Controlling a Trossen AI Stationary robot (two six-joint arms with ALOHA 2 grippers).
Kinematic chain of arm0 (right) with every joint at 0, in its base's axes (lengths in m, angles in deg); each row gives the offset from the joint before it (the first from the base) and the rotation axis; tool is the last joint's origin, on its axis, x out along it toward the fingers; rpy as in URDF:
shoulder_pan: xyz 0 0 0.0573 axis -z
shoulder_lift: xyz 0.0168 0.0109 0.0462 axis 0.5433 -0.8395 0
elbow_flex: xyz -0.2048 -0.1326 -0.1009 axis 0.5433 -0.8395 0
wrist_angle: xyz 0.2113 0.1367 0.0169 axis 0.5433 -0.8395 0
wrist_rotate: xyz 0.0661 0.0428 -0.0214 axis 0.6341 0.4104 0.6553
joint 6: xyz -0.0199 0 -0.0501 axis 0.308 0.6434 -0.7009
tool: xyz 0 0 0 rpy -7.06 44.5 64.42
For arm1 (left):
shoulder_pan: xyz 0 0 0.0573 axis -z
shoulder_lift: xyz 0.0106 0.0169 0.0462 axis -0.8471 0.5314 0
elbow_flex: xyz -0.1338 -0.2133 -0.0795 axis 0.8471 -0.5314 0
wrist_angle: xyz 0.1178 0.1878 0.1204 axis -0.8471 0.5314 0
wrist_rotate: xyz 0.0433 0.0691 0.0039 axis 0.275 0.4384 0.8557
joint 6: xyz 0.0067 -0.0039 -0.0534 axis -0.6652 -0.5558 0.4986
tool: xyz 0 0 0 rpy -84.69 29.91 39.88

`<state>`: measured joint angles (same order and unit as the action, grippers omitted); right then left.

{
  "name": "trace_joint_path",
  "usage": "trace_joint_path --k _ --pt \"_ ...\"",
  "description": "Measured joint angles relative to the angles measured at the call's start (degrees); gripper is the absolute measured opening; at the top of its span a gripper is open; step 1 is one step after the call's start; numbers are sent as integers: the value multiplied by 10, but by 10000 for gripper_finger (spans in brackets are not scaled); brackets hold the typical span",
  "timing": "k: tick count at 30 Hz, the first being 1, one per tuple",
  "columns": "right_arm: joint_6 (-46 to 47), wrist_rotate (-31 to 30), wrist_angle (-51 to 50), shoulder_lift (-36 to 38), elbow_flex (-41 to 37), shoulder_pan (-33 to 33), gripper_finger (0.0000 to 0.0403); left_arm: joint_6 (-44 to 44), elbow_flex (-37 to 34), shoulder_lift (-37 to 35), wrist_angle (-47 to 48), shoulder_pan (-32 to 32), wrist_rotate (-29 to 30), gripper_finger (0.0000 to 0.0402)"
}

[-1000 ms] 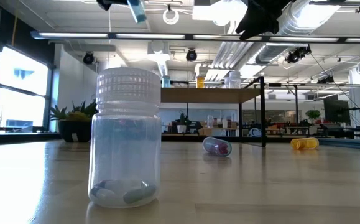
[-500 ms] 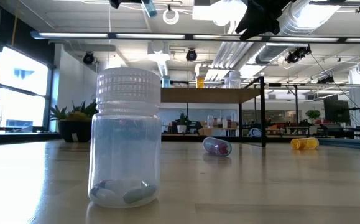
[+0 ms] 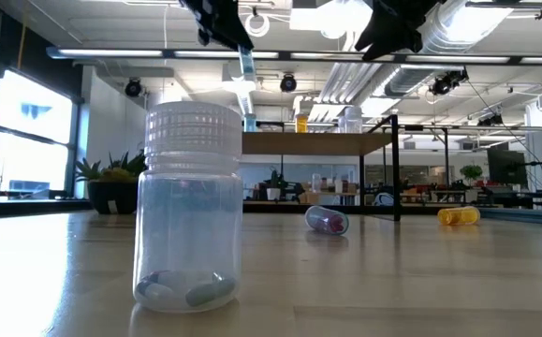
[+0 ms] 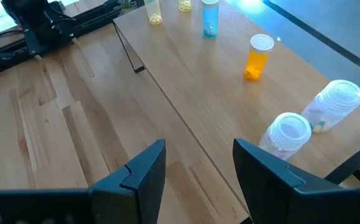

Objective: Pick and place medicine bottles onto shelf by color
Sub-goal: Put the bottom blue pill bottle on the shelf aligned with the other blue pill bottle

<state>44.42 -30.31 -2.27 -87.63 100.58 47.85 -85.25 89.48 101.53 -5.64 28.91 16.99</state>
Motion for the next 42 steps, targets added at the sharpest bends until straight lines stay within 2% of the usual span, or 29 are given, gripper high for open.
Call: trace_joint_path --k 3,7,17,27,31,42 --pt "0 0 -2 0 0 0 178 -1 5 23 7 -14 -42 110" --pt "0 0 -6 0 0 0 178 0 5 48 14 -29 -57 110" --pt "0 0 -13 0 0 0 178 11 6 78 37 -59 -60 110" --pt "0 0 -14 0 0 0 178 25 5 121 37 -59 -54 110" --pt "0 0 -21 0 0 0 178 27 5 128 35 -62 -33 110" --pt "0 0 -23 0 0 0 178 69 2 128 23 -66 -32 110"
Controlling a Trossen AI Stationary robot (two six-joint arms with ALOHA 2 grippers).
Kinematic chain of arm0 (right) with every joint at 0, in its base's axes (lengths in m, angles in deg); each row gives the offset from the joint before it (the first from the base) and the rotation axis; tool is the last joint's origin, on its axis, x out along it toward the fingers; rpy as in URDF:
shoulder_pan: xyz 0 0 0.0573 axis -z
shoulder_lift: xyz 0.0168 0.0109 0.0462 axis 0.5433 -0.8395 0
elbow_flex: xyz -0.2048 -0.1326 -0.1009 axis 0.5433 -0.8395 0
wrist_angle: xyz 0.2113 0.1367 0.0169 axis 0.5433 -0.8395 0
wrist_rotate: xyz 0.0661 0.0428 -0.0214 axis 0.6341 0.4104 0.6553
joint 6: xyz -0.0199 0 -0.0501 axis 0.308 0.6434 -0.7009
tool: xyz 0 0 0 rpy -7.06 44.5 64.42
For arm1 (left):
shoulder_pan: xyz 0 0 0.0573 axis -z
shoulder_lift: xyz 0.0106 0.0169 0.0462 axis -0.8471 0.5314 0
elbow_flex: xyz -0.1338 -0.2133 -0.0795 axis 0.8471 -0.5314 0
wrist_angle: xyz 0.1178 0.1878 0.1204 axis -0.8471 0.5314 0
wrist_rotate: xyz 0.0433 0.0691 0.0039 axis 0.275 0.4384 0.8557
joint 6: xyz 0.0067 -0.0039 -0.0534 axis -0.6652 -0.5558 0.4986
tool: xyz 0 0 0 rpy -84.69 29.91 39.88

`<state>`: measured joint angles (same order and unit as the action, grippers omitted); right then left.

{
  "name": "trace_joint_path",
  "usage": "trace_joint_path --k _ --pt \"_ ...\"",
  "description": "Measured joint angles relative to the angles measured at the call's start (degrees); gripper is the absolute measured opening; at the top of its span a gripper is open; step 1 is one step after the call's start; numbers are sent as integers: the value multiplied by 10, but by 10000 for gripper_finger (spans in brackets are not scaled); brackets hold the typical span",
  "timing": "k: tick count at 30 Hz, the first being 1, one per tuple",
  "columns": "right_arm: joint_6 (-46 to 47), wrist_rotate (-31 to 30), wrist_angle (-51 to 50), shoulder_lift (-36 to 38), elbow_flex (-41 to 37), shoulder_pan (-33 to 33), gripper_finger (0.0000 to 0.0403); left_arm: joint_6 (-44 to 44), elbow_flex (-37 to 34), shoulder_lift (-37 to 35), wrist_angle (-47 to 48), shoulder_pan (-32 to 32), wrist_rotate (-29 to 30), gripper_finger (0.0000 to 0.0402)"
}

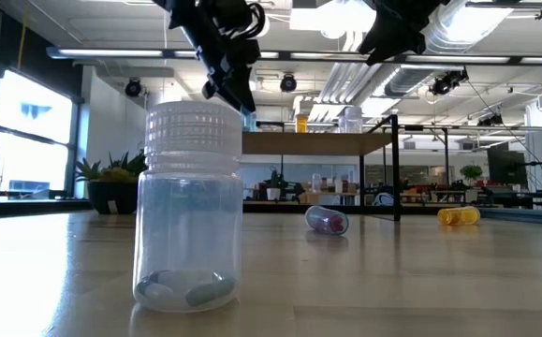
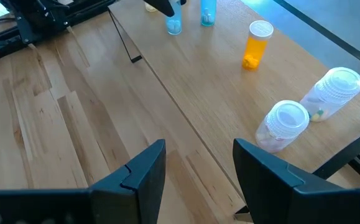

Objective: Pick and place medicine bottles onto shelf by color
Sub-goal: Put the bottom blue pill bottle on the shelf aligned with the other blue pill bottle

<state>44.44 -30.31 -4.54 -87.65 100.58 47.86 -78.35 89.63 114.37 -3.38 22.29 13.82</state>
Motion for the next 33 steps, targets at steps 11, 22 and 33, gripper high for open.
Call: trace_joint_path --k 11,22,33 --pt "0 0 0 0 0 0 178 22 -4 3 -6 4 -2 110" --pt "0 0 0 0 0 0 178 37 -4 19 -24 5 2 110" --pt "4 0 -3 0 0 0 178 42 -4 18 -14 5 8 110"
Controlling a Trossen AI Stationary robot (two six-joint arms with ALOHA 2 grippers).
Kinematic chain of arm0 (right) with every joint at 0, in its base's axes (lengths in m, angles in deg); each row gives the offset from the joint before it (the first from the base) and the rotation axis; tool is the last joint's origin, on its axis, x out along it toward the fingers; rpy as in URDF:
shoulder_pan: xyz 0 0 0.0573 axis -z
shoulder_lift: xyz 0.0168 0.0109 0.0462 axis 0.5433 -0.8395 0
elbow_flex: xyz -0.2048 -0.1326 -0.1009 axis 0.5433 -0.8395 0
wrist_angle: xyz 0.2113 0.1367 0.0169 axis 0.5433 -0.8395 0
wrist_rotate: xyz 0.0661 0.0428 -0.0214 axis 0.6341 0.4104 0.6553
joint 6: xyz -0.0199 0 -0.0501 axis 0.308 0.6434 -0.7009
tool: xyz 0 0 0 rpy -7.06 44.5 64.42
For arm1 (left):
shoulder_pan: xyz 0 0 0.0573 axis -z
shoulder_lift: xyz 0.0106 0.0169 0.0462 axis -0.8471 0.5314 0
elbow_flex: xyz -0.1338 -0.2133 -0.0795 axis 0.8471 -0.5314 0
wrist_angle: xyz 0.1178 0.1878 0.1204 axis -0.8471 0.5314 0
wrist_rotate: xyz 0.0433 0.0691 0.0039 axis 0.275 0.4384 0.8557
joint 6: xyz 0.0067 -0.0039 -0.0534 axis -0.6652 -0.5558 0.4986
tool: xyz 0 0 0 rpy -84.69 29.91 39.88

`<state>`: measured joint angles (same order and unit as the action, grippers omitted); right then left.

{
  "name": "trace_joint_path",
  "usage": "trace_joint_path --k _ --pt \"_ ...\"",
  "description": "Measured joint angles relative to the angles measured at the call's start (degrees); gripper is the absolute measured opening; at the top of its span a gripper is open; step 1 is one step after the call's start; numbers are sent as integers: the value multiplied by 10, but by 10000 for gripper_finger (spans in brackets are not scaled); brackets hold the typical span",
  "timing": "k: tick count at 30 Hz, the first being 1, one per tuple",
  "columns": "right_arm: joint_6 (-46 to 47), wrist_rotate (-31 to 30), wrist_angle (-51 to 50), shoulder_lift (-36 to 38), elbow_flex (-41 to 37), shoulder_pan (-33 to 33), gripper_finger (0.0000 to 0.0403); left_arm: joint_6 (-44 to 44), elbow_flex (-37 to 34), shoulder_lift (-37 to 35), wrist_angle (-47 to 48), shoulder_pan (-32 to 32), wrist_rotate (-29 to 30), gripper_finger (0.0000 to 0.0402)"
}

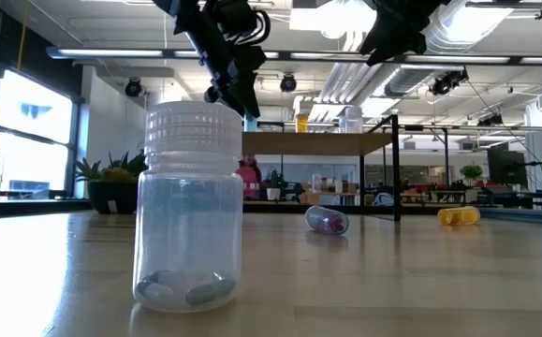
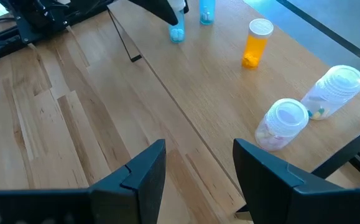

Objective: Pick and place medicine bottles onto shelf by color
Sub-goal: Put the bottom blue pill bottle on the shelf aligned with the other blue pill bottle

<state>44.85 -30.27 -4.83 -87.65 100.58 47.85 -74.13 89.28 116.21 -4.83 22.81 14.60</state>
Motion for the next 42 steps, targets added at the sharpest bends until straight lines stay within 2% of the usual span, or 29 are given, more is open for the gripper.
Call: trace_joint_path --k 8,15,28,42 --pt "0 0 0 0 0 0 178 5 0 0 1 0 4 110" --pt "0 0 0 0 0 0 178 15 0 0 10 0 32 110" --pt "0 0 0 0 0 0 178 6 0 0 11 0 32 112" --pt "0 0 0 0 0 0 178 4 -2 0 11 -1 32 182"
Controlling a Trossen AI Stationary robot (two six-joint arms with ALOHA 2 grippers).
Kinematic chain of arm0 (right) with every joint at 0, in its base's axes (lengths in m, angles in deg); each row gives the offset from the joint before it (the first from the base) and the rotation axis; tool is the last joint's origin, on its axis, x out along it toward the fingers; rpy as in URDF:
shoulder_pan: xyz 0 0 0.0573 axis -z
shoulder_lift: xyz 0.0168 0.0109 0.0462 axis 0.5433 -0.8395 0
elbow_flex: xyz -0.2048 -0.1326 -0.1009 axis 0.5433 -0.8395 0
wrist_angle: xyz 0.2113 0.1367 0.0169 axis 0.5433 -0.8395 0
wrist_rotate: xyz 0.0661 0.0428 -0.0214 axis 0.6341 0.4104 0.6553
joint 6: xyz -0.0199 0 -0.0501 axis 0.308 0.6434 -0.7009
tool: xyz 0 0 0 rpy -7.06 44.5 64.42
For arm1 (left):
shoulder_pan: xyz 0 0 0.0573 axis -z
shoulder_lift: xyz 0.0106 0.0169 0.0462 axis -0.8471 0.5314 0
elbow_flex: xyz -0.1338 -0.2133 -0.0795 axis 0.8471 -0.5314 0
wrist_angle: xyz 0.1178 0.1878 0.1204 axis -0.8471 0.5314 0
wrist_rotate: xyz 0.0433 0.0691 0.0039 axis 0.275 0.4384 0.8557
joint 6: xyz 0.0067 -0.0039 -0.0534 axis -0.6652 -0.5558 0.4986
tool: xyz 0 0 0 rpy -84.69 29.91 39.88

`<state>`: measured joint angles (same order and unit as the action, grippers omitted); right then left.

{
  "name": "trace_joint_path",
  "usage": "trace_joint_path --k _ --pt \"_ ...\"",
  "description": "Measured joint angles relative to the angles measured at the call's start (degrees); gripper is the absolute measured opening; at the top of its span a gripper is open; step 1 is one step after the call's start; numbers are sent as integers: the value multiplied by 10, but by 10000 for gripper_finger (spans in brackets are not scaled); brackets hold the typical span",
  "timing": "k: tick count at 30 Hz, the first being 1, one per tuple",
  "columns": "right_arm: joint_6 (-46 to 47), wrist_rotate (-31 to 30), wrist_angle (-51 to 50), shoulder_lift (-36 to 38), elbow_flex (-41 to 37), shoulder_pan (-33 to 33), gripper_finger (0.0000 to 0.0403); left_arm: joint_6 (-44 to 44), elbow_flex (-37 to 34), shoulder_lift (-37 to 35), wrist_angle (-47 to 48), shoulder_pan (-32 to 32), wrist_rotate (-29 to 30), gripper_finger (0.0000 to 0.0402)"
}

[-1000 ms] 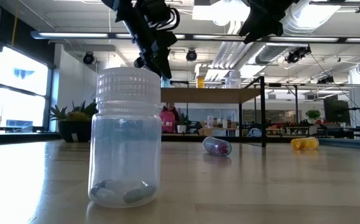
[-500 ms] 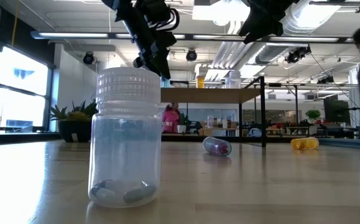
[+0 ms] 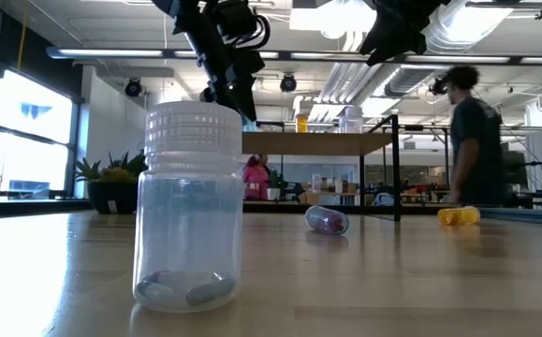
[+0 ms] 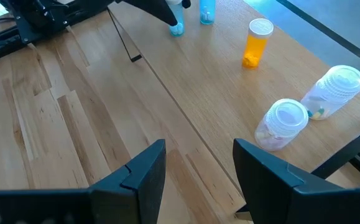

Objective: Pick and place medicine bottles onto shelf by color
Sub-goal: Put the bottom blue pill bottle on the shelf aligned with the other blue pill bottle, then put the bottom orange bottle on the shelf aligned with the other orange pill bottle

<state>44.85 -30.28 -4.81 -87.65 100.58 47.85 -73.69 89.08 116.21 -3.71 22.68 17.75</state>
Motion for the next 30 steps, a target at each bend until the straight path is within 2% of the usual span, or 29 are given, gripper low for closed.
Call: trace_joint_path --k 16,27,30 --pt "0 0 0 0 0 0 178 -3 1 -6 -23 0 -2 184" --pt "0 0 -1 0 0 0 178 -9 1 -67 -25 0 -6 184" --pt "0 2 -9 0 0 0 178 -9 2 -91 -15 1 -28 184"
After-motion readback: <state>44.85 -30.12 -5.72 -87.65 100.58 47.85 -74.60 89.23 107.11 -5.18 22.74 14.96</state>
